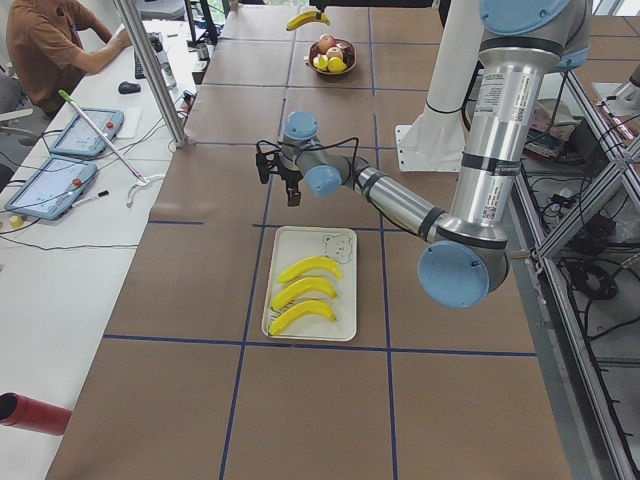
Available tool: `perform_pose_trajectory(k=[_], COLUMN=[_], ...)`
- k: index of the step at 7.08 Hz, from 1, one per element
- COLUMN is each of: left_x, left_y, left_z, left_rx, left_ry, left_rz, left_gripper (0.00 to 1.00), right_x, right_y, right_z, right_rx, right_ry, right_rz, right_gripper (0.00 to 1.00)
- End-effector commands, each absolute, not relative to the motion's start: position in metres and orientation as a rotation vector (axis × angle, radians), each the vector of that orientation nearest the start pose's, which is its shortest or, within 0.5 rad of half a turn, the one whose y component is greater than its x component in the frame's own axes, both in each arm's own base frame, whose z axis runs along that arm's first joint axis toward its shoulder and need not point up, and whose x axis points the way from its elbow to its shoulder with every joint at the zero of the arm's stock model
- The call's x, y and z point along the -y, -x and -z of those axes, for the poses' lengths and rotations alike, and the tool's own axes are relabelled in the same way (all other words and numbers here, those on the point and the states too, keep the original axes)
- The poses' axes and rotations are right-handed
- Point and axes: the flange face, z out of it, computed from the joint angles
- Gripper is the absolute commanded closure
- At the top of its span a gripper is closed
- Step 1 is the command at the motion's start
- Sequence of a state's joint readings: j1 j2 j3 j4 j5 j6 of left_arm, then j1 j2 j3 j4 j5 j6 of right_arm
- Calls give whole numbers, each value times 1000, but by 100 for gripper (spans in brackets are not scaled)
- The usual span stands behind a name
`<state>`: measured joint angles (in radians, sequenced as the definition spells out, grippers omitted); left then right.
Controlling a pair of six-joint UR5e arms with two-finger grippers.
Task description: Transfer all bananas from basket to plate
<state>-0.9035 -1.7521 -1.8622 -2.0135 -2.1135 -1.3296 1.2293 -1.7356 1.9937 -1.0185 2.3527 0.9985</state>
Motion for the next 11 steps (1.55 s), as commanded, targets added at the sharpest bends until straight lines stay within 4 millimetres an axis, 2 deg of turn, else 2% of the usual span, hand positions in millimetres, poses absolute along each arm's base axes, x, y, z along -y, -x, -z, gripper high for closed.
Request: perform_pose_trajectory(k=[1,2,3,4,5,6,7,8,9,11], left_x=[492,493,491,487,483,477,469,468,465,448], left_y=[-290,-304,-320,-331,-333,-337,-346,-354,-362,-392], left_z=[-336,-305,-271,-241,-218,-203,-195,-184,-178,-162], left_rx=[-1097,-1143,-1194,-1256,-1338,-1402,-1431,-1443,-1448,-1471], left_ry=[-52,-30,-1,35,92,136,161,184,201,179], left_rz=[341,369,400,440,517,554,552,560,569,581], left_gripper=[0,0,1,1,1,1,1,1,1,1], right_x=[459,469,468,461,452,432,409,372,346,306], right_y=[164,204,234,262,308,352,384,424,447,476], right_z=[-373,-335,-303,-261,-209,-173,-157,-143,-140,-125], right_rx=[1107,1087,1057,1013,941,888,897,901,910,940], right_ry=[-219,-256,-267,-304,-325,-336,-343,-390,-404,-434], right_rz=[-117,-100,-97,-112,-165,-196,-246,-265,-295,-307], right_gripper=[100,100,100,100,100,100,100,100,100,100])
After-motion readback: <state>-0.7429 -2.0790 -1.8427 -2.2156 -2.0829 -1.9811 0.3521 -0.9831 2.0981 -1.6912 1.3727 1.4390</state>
